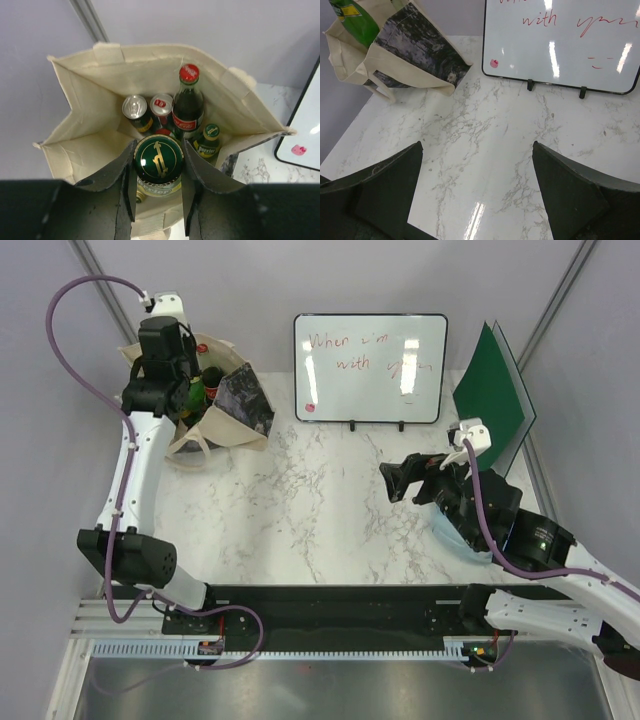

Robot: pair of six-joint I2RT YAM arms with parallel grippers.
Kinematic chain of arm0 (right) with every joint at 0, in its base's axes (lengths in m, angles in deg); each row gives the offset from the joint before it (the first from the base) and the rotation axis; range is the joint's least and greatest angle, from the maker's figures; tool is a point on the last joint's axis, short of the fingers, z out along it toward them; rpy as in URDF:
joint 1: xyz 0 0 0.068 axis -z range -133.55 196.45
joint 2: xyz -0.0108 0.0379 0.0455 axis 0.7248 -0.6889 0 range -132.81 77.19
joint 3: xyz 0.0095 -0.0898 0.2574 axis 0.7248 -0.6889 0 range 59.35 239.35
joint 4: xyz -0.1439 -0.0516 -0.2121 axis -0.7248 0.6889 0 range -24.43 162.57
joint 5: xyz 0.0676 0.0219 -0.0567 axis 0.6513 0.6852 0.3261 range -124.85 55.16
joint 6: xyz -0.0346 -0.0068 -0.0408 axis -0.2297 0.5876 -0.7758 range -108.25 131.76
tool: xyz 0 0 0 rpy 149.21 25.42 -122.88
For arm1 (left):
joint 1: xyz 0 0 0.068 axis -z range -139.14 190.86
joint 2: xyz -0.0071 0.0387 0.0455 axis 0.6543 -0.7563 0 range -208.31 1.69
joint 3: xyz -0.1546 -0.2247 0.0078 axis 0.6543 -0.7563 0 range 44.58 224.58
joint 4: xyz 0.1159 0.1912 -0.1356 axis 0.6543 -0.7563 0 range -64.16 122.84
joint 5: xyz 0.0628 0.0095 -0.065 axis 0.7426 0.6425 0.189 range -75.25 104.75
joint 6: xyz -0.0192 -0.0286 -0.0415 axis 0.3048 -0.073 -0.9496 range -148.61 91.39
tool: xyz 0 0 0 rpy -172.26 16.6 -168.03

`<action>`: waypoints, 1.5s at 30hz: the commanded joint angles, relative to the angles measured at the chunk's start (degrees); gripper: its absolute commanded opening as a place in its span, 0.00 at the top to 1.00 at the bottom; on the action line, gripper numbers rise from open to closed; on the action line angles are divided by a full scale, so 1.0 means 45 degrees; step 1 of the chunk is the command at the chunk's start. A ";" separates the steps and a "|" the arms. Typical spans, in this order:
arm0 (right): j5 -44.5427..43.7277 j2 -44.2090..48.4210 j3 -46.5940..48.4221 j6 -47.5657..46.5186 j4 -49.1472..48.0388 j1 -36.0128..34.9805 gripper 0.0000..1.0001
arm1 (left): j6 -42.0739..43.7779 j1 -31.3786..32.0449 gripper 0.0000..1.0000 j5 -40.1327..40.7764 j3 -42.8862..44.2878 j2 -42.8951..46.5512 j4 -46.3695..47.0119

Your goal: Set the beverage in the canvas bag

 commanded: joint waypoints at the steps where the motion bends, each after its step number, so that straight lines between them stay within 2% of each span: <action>1: -0.0126 0.0071 -0.0088 -0.0240 -0.0424 0.0055 0.02 | -0.0957 -0.0205 0.98 0.1002 -0.0644 0.0528 0.3390; 9: -0.0204 0.0052 -0.0518 -0.0494 -0.0776 0.0036 0.02 | -0.1428 -0.0265 0.98 0.1977 -0.3202 0.0588 0.6106; 16: -0.0224 0.0032 -0.0849 -0.0670 -0.1127 0.0055 0.02 | -0.2383 -0.0537 0.98 0.4086 -0.3906 0.0177 0.7084; 18: -0.0223 -0.0026 -0.0947 -0.0708 -0.1186 0.0036 0.02 | -0.2638 -0.0713 0.98 0.4244 -0.4218 0.0196 0.7959; 22: -0.0243 -0.0163 -0.1162 -0.0826 -0.1420 0.0055 0.02 | -0.3400 -0.1162 0.98 0.4420 -0.4200 -0.0135 0.8410; 27: -0.0340 -0.0397 -0.1318 -0.1079 -0.1576 0.0036 0.02 | -0.2252 -0.1163 0.98 0.5180 -0.4493 -0.0682 1.0808; 30: -0.0457 -0.0495 -0.1397 -0.1197 -0.1655 0.0036 0.02 | -0.1781 -0.1163 0.98 0.5125 -0.5642 -0.0450 1.2915; 34: -0.0497 -0.0690 -0.1475 -0.1275 -0.1772 0.0055 0.02 | -0.1507 -0.1163 0.98 0.5377 -0.6755 -0.0370 1.4362; 39: -0.0380 -0.0944 -0.1514 -0.1295 -0.1948 0.0055 0.02 | -0.1156 -0.1163 0.98 0.6022 -0.6954 -0.0877 1.4875; 45: -0.0361 -0.1237 -0.1495 -0.1295 -0.2006 0.0114 0.02 | -0.0979 -0.1690 0.98 0.5379 -0.7111 -0.1463 1.5853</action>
